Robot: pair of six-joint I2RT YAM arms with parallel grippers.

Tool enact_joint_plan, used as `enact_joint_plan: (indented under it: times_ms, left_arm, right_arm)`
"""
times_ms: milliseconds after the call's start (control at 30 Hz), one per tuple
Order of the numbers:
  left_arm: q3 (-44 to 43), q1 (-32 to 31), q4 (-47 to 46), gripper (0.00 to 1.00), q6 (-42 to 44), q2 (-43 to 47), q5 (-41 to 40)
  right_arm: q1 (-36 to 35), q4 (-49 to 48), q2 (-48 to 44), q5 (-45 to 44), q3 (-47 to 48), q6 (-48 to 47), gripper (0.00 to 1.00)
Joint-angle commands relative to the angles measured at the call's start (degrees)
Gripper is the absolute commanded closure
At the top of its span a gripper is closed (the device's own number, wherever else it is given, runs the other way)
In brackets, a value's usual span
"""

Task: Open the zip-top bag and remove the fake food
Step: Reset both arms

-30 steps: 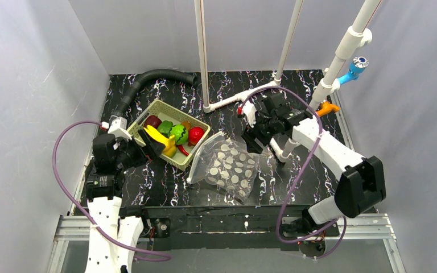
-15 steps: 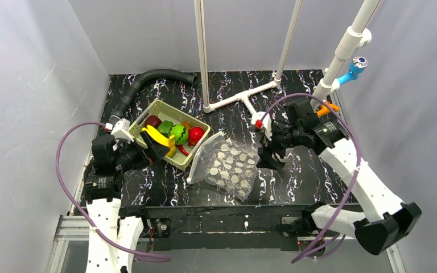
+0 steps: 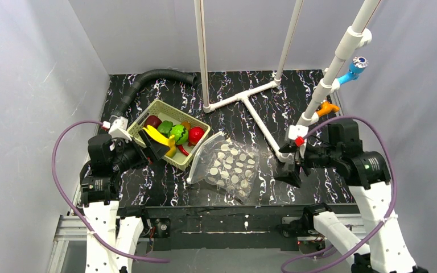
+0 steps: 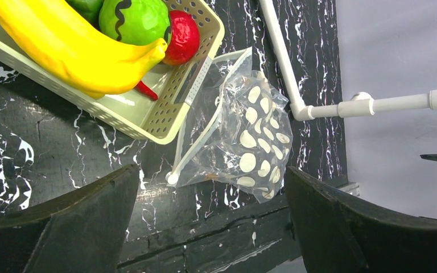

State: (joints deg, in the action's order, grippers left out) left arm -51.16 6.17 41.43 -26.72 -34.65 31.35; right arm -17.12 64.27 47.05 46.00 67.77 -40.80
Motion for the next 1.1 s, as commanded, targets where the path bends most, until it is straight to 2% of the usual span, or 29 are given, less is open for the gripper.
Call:
enact_joint_plan:
  times_ms: [0,200,300,433,533,633,833,1067]
  left_arm:
    - [-2.43,-0.46,2.24,0.02,-0.33,0.25,0.99]
    - [-3.96,-1.1,3.79,0.02,-1.16,0.16,-2.75]
    - [-4.2,-1.25,4.69,0.02,-1.02,0.57,-6.07]
    - [-4.28,-1.55,6.4,0.02,1.89,1.41,-12.41]
    - [-4.15,-1.83,7.93,0.02,4.62,2.31,-20.44]
    - [-3.93,-2.17,8.05,0.02,6.93,3.1,-24.24]
    - [-4.25,-2.8,7.53,0.02,10.32,4.0,-22.92]
    - [-4.15,-3.33,7.7,0.02,11.38,4.56,-21.39]
  right_arm:
    - [6.27,2.21,-4.68,8.51,-1.95,-0.64,0.02]
    - [12.3,-3.44,-8.13,7.93,-5.61,9.63,0.02]
    - [15.77,-3.01,-9.08,9.07,-6.29,9.84,0.02]
    - [20.25,-4.28,-10.12,10.01,-7.29,10.6,0.02]
    - [21.86,-6.82,-10.43,9.74,-8.18,14.73,0.02]
    - [23.01,-8.78,-10.88,9.61,-8.48,18.3,0.0]
    - [24.32,-13.26,-11.26,2.99,-7.85,27.2,0.0]
    - [25.44,-13.1,-11.44,3.4,-8.17,26.82,0.0]
